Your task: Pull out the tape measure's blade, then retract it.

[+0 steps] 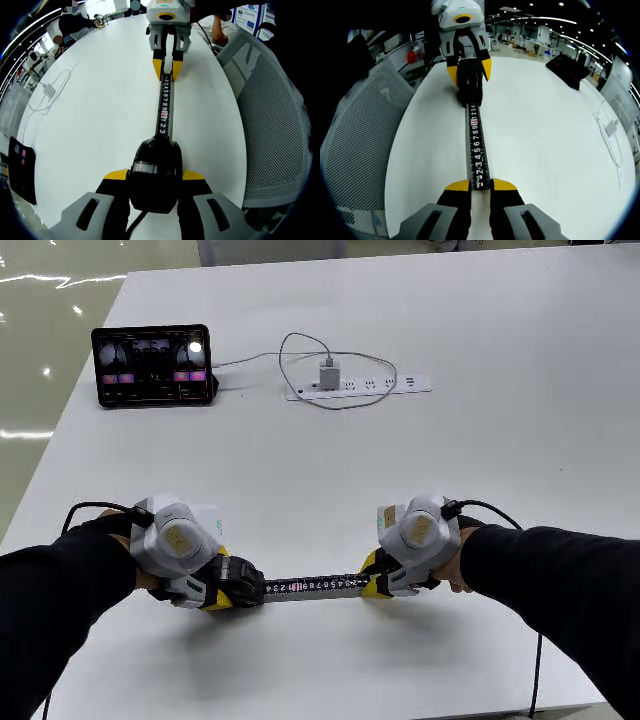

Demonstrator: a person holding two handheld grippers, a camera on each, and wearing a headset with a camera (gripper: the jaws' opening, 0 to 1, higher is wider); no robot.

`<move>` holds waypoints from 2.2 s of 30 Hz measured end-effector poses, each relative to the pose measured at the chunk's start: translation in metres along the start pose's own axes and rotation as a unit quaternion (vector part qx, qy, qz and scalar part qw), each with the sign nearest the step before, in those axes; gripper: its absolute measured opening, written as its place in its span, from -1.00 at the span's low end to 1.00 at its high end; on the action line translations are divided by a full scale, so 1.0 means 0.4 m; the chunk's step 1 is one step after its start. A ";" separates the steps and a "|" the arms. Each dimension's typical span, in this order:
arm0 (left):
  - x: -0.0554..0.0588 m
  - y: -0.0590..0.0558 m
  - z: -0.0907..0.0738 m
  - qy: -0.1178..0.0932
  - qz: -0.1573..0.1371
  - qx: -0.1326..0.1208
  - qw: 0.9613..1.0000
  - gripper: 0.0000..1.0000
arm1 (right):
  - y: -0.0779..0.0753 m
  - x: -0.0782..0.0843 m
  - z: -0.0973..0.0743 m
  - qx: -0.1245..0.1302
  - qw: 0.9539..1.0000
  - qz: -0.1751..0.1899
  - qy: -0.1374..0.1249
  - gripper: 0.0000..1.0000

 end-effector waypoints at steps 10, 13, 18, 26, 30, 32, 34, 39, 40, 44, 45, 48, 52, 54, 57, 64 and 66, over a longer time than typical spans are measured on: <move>0.000 0.000 0.000 0.000 -0.001 -0.001 1.000 -0.38 | -0.002 0.007 -0.008 0.001 1.000 0.001 0.002 -0.82; 0.000 0.000 0.000 0.000 -0.001 -0.001 1.000 -0.38 | -0.002 0.009 -0.011 0.001 1.000 0.002 0.002 -0.82; 0.000 0.001 0.000 0.000 -0.001 -0.002 1.000 -0.38 | -0.005 0.015 -0.015 0.001 1.000 0.004 0.002 -0.82; 0.001 0.001 0.001 0.001 -0.001 -0.002 1.000 -0.38 | -0.007 0.021 -0.021 0.002 1.000 0.004 0.005 -0.82; 0.001 0.000 0.001 0.001 -0.001 -0.002 1.000 -0.38 | -0.008 0.025 -0.024 0.002 1.000 0.003 0.008 -0.82; 0.000 0.000 0.001 0.001 -0.001 -0.002 1.000 -0.38 | -0.009 0.026 -0.026 0.002 1.000 0.003 0.008 -0.82; 0.000 0.000 0.001 0.001 -0.001 -0.002 1.000 -0.38 | -0.010 0.028 -0.028 0.002 1.000 0.004 0.009 -0.82; -0.001 -0.001 0.000 0.000 -0.001 -0.003 1.000 -0.38 | -0.011 0.034 -0.032 0.002 1.000 0.007 0.010 -0.82; -0.001 -0.001 0.000 0.000 -0.001 -0.003 1.000 -0.38 | -0.011 0.034 -0.032 0.002 1.000 0.007 0.010 -0.82; -0.002 -0.001 0.000 0.000 -0.001 -0.003 1.000 -0.38 | -0.013 0.038 -0.036 0.003 1.000 0.008 0.011 -0.82; -0.002 -0.001 0.000 0.000 -0.001 -0.003 1.000 -0.38 | -0.013 0.039 -0.036 0.003 1.000 0.008 0.011 -0.82; -0.002 -0.001 0.000 0.000 -0.001 -0.004 1.000 -0.38 | -0.014 0.042 -0.039 0.004 1.000 0.005 0.013 -0.82; -0.003 -0.002 0.000 -0.001 -0.002 -0.005 1.000 -0.38 | -0.015 0.045 -0.041 0.004 1.000 0.004 0.015 -0.82; -0.002 -0.001 0.000 -0.001 -0.002 -0.005 1.000 -0.38 | -0.016 0.047 -0.043 0.005 1.000 0.003 0.016 -0.82; -0.002 -0.001 0.001 -0.001 -0.002 -0.005 1.000 -0.38 | -0.017 0.049 -0.043 0.005 1.000 0.002 0.017 -0.82; -0.001 -0.001 0.000 -0.001 -0.002 -0.005 1.000 -0.38 | -0.018 0.057 -0.047 0.005 1.000 0.001 0.019 -0.82; -0.001 -0.001 0.000 -0.002 -0.002 -0.005 1.000 -0.38 | -0.019 0.059 -0.049 0.005 1.000 0.001 0.019 -0.82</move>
Point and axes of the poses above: the centre of the closed fingertips' face, and the gripper's own axes: z roughly forward along the fingers, y roughly to its left, x roughly out of its underside, the point moved 4 cm from there along -z, roughly backward along the fingers, and after that the axes turned 6 degrees about z, right-handed, at the moved point
